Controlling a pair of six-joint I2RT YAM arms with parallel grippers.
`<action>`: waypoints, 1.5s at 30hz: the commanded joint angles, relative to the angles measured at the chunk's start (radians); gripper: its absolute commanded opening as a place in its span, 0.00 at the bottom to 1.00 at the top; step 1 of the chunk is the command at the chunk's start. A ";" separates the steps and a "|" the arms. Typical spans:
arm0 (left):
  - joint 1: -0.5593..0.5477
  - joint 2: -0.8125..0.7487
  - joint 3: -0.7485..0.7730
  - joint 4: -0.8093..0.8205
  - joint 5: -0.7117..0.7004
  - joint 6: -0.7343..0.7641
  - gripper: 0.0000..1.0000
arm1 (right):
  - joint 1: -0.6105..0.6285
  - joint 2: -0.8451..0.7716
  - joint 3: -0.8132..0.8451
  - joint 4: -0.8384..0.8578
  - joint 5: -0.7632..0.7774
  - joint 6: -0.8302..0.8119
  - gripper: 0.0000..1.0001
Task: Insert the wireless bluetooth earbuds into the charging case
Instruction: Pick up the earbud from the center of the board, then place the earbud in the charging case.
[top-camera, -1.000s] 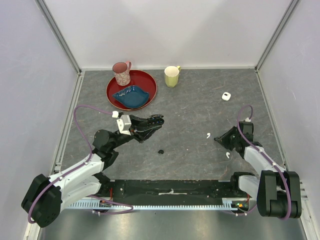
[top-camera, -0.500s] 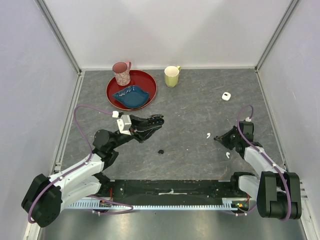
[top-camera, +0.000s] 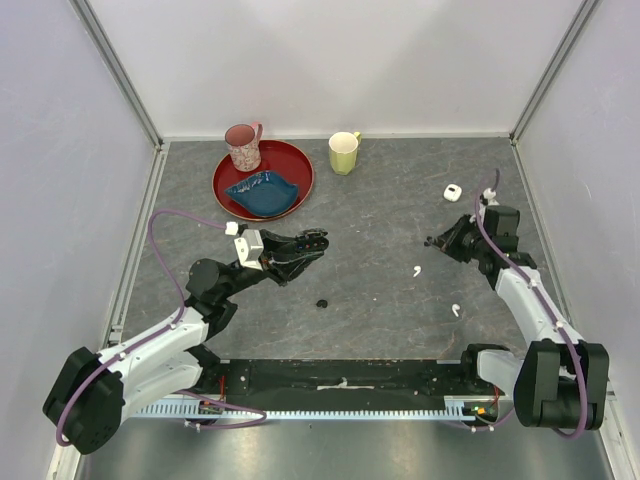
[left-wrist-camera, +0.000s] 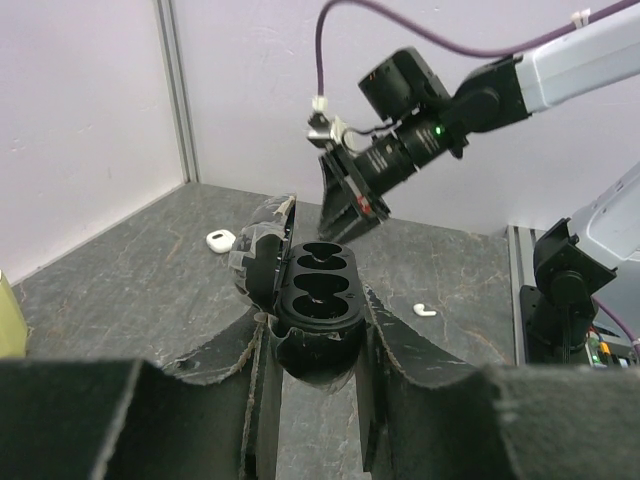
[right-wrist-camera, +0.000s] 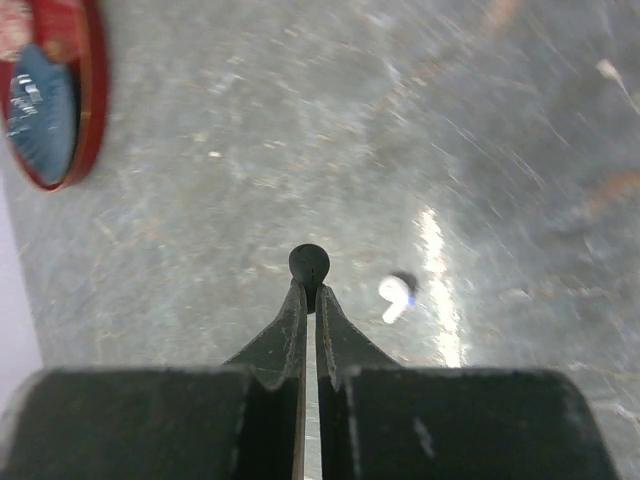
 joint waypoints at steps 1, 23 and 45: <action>-0.002 -0.010 0.009 0.019 0.015 0.014 0.02 | -0.003 -0.012 0.137 -0.041 -0.199 -0.154 0.00; -0.002 -0.097 0.012 -0.156 0.039 0.070 0.02 | 0.443 0.159 0.797 -0.458 -0.370 -0.727 0.00; -0.002 -0.001 0.144 -0.271 0.200 0.083 0.02 | 0.813 0.211 1.025 -0.808 -0.268 -1.095 0.00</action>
